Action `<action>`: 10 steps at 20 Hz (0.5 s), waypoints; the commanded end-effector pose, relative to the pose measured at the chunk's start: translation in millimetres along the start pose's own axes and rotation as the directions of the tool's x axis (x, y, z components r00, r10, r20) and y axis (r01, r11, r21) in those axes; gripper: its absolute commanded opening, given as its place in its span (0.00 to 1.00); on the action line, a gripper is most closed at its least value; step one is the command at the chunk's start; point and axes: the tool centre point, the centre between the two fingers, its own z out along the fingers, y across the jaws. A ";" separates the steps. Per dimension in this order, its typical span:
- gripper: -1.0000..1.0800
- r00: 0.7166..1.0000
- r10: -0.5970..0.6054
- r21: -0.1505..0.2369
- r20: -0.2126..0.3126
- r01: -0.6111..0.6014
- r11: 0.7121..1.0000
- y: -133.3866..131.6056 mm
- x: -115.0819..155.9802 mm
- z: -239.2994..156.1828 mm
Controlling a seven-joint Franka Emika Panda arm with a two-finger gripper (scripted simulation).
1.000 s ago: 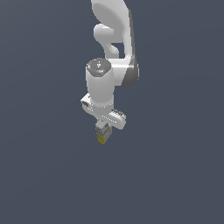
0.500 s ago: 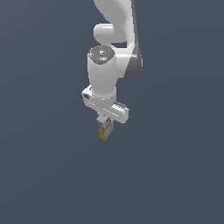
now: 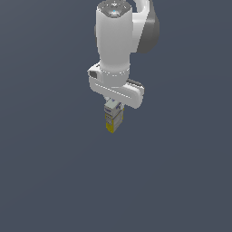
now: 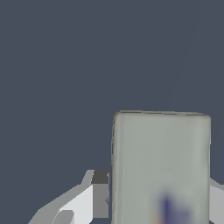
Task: Pick up the object and move it to a goal position.
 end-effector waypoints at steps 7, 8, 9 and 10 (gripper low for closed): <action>0.00 1.000 0.000 0.000 0.000 0.000 1.000 -7.5 -21.6 -63.0; 0.00 1.000 0.000 0.000 0.000 0.000 1.000 -8.1 -22.9 -67.4; 0.00 1.000 0.000 0.000 0.000 0.000 1.000 -8.8 -24.0 -71.2; 0.00 1.000 0.000 0.000 0.001 0.000 1.000 -9.3 -24.8 -74.3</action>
